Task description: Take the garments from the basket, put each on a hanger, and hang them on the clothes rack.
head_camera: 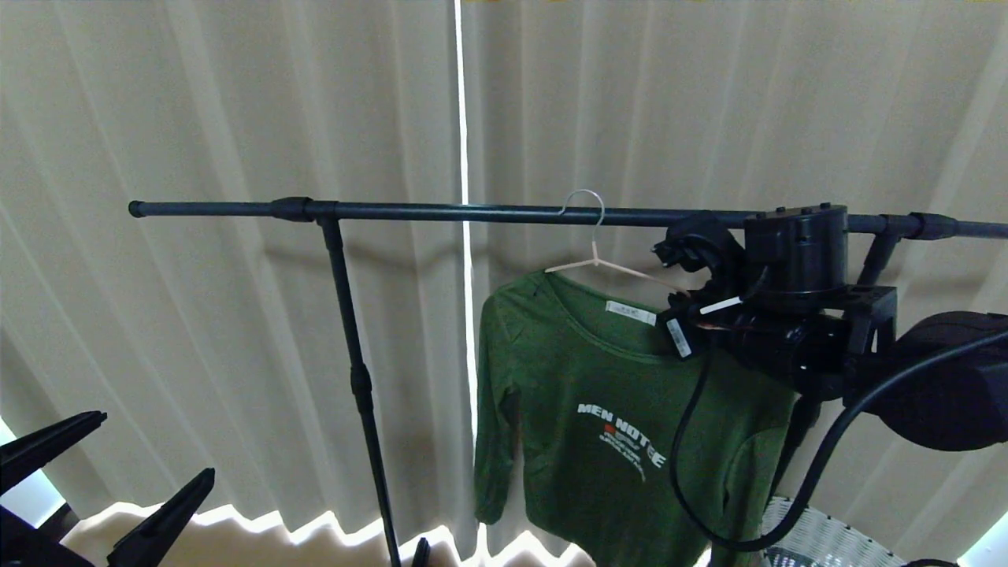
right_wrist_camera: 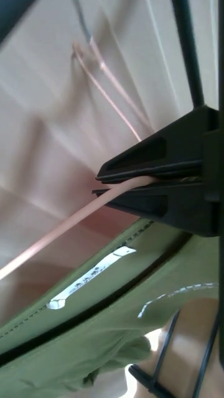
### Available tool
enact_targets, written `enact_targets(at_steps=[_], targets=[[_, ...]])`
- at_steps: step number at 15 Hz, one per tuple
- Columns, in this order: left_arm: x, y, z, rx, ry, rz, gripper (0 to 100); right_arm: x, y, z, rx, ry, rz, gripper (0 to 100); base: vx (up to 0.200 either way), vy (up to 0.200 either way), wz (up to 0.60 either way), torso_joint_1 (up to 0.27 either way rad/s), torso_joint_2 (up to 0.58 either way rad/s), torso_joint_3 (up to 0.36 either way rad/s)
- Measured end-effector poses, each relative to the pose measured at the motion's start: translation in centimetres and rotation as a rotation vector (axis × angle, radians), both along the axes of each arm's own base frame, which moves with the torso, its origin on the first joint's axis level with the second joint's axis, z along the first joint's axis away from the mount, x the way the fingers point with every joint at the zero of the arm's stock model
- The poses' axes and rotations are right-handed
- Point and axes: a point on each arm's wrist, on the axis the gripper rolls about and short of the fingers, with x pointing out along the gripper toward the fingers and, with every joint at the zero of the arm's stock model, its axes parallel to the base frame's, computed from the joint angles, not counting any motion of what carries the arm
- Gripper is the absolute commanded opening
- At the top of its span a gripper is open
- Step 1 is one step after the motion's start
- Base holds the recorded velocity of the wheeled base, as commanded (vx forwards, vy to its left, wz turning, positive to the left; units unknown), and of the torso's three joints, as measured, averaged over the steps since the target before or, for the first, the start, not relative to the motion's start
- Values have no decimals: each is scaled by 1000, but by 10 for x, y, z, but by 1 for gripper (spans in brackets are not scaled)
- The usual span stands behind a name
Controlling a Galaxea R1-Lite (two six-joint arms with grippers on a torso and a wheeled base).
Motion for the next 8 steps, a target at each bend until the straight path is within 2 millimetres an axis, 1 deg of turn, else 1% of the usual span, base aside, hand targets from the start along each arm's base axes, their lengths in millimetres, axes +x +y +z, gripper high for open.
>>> enact_targets(at_steps=[4, 6, 8], targets=[[-6, 1, 0, 0, 2, 0, 100, 3, 7, -5, -14, 19, 14, 0, 0, 0, 0, 0, 0, 0], [-7, 1, 1, 0, -6, 0, 100, 5, 9, 0, -7, 2, 11, 0, 0, 0, 0, 0, 0, 0], [-8, 1, 2, 0, -11, -1, 100, 7, 9, 6, -8, -27, -27, 0, 0, 0, 0, 0, 0, 0]])
